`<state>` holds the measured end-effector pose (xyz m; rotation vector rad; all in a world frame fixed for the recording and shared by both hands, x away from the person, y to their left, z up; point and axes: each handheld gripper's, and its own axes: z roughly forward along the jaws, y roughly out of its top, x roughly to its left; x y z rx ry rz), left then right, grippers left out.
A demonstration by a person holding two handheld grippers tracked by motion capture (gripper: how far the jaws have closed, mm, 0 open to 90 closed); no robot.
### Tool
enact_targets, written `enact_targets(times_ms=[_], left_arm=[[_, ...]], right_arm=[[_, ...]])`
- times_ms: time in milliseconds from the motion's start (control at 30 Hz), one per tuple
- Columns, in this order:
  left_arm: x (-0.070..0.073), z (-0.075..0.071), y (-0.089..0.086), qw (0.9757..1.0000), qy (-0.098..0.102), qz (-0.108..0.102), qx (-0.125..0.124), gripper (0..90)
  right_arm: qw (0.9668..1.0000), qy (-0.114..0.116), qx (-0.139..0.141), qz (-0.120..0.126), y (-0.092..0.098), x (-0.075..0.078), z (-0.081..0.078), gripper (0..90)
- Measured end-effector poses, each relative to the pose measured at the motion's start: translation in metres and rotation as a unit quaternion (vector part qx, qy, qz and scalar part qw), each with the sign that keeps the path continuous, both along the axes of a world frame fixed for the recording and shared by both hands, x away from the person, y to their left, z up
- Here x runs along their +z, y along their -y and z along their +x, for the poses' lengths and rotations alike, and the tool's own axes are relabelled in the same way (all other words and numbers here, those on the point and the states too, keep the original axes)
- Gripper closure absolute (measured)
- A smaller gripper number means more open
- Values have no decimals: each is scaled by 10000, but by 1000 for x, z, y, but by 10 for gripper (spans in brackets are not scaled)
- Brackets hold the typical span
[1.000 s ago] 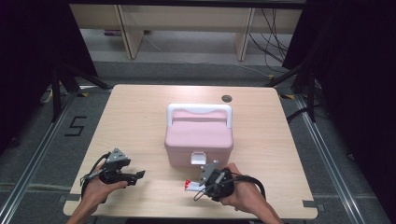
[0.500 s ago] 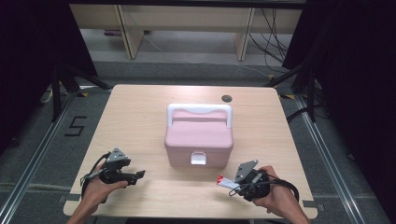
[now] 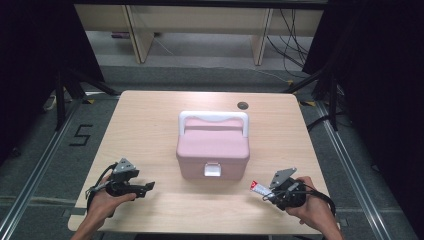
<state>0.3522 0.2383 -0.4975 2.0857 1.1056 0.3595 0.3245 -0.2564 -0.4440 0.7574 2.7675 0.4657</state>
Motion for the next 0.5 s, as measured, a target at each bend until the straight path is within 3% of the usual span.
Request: enact_targets(times_ms=[267,300,500], left_arm=[[0,0,0,10000,-3,37,-58,210],[0,0,0,10000,-10,26,-73,210],[0,0,0,10000,-23,25,-78,210]], right_arm=[[10000,-90,-12,8,5,-10,8,698],[9998,-140,-145,-12,5,-11,7,698],[9997,-125,-225,-9,7,-16,12,698]])
